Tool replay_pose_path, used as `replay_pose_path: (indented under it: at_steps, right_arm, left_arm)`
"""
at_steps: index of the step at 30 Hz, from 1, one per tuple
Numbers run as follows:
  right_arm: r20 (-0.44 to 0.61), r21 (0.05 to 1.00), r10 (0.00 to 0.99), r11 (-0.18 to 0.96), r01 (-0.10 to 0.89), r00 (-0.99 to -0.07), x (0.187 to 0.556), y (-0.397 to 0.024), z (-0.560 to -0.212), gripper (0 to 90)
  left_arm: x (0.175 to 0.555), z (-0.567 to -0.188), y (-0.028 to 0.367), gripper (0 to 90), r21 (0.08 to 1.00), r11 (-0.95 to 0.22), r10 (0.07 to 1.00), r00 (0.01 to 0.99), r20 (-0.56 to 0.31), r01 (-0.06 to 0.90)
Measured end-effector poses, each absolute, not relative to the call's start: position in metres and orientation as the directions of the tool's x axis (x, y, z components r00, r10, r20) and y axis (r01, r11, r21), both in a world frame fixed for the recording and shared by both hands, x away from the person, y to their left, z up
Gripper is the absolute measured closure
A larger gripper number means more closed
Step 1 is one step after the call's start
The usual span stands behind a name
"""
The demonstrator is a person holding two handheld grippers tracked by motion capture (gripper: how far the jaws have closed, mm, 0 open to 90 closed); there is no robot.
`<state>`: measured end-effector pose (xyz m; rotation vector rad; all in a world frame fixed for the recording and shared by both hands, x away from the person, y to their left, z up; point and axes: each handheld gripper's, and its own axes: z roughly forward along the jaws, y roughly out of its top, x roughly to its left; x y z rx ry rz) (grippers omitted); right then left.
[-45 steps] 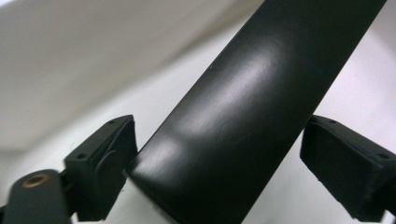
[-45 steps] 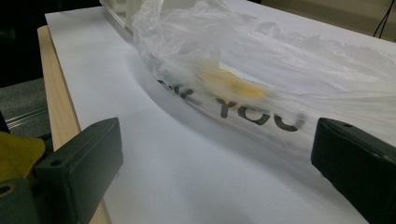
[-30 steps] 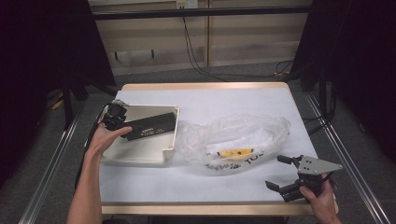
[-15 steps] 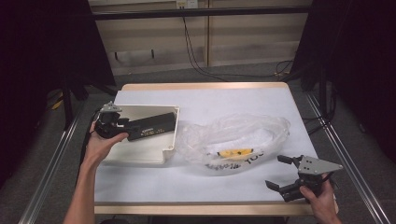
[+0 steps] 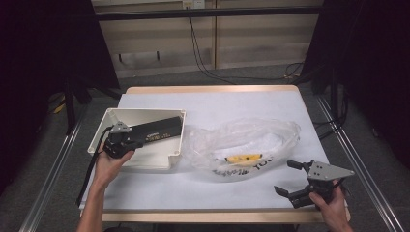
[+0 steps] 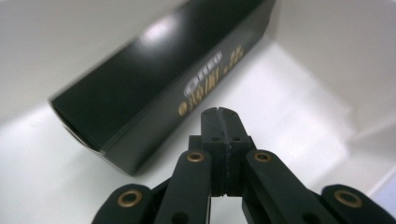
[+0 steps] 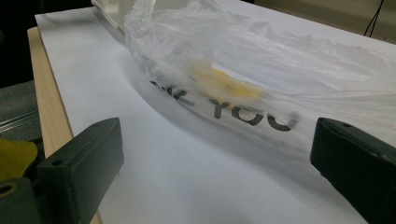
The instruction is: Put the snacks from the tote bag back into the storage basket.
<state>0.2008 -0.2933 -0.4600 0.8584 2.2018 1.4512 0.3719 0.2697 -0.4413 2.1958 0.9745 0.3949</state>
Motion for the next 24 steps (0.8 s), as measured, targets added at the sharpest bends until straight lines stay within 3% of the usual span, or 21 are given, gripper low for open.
replay_pose_path:
  at_steps: [16, 24]
  right_arm:
    - [0.023, 0.911, 0.667, 0.292, 0.290, -0.745, 0.201, -0.292, -0.461, 2.3]
    - [0.022, 0.910, 0.667, 0.296, 0.292, -0.745, 0.202, -0.291, -0.462, 2.3]
  left_arm:
    - [0.399, -0.467, 0.280, 89.4, 0.667, -0.406, 0.818, 0.574, -0.039, 0.624]
    - [0.409, -0.465, 0.271, 89.4, 0.667, -0.418, 0.812, 0.583, -0.030, 0.616]
